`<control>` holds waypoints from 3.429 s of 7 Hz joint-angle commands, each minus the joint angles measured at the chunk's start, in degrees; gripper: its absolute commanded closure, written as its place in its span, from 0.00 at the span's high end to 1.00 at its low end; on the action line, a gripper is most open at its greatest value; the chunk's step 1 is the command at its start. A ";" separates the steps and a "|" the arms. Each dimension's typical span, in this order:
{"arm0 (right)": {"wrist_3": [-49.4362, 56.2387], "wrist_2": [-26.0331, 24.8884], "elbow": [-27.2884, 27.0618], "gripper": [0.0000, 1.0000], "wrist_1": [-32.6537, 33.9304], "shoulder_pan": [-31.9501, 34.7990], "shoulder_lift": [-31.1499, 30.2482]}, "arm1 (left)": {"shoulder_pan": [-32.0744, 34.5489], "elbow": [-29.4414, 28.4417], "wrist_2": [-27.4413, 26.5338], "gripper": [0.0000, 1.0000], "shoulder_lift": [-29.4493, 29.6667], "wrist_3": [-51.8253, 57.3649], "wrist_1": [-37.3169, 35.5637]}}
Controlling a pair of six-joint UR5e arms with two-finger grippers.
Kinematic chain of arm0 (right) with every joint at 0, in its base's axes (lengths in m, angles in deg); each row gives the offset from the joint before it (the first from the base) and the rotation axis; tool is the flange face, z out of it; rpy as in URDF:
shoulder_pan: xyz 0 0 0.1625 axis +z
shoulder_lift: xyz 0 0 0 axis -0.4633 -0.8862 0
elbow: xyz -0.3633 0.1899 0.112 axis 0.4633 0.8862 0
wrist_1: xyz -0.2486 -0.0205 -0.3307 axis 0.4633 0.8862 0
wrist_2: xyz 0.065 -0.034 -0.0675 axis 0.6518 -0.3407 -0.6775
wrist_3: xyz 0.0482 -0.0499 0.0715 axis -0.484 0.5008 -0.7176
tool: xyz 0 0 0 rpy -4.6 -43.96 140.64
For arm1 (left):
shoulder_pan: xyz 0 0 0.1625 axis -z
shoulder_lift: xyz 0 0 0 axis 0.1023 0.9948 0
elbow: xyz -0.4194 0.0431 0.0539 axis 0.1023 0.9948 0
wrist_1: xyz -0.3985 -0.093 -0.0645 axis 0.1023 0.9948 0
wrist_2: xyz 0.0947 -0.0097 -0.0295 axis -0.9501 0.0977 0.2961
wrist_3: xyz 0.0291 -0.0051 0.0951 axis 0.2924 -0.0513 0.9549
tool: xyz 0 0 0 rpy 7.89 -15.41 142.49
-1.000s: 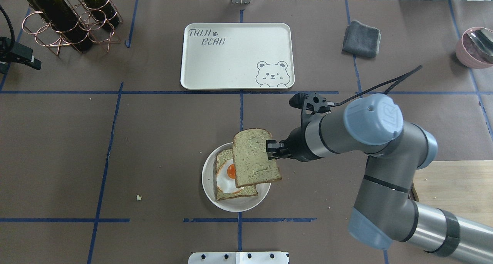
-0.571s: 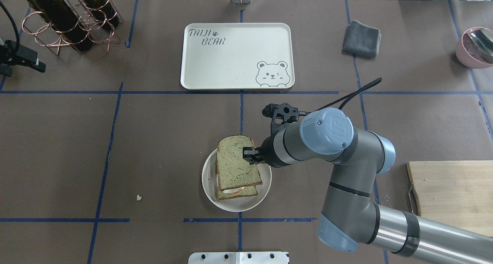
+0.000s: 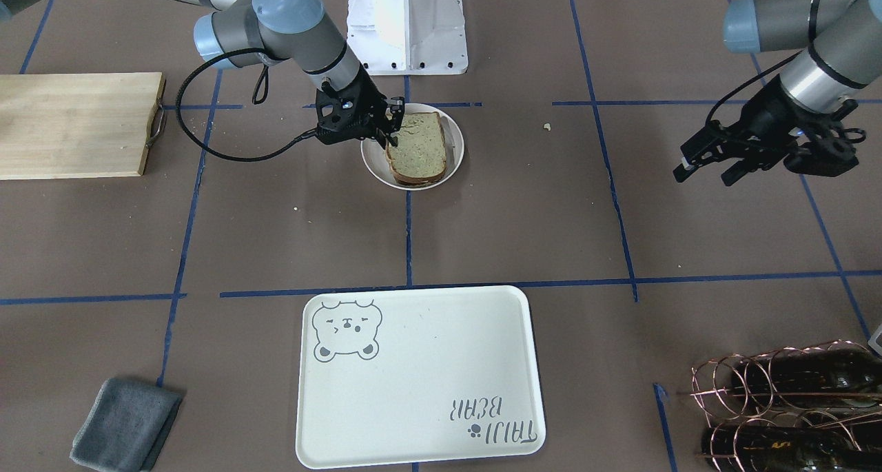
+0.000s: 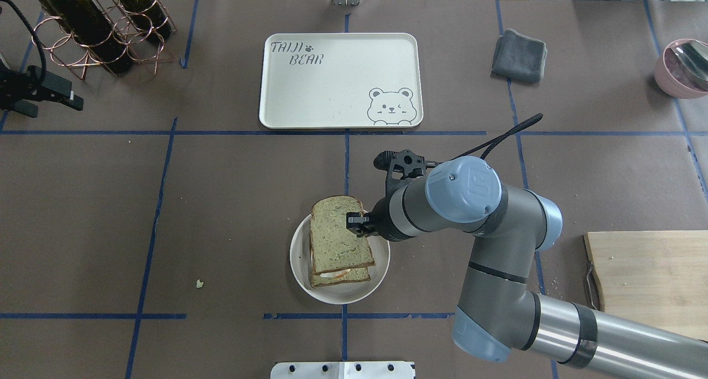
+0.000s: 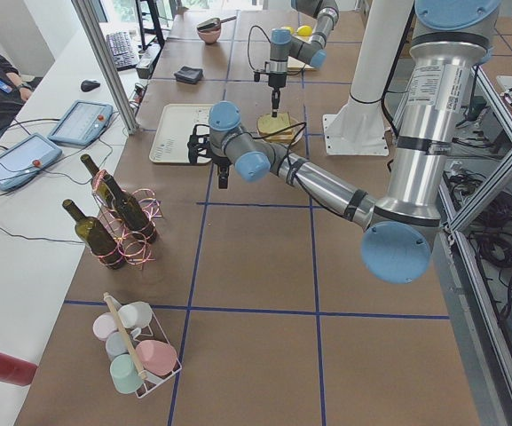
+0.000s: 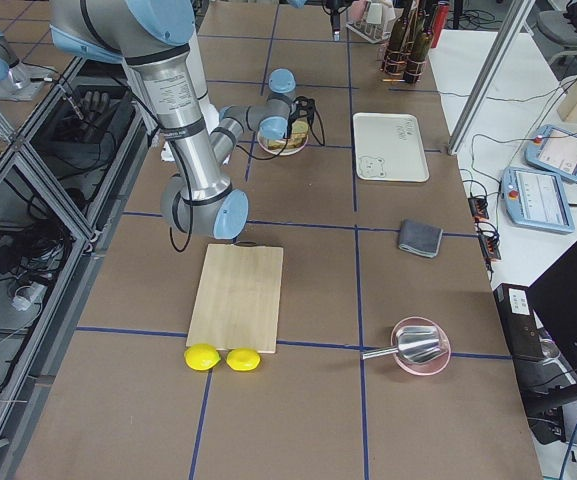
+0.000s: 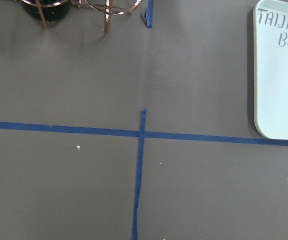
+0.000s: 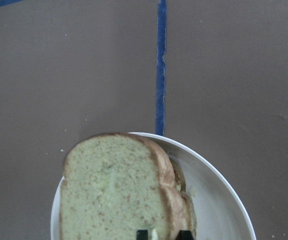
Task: Make sandwich and place on tray
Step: 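Lay bread on egg toast, open right gripper while left arm approaches, then grasp the white plate rim with the left gripper while the right arm withdraws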
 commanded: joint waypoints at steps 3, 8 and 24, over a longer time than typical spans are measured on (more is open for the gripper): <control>-0.42 0.83 -3.29 1.00 3.96 2.50 -0.43 | -13.23 -2.27 -6.47 1.00 7.95 -11.86 1.84; 11.59 8.46 -10.51 1.00 23.59 15.22 -2.27 | -29.58 -3.14 -17.98 0.64 12.44 -25.15 1.49; 24.01 12.35 -16.58 1.00 23.51 21.84 -14.93 | -33.66 -5.17 -16.26 0.00 15.87 -30.52 10.25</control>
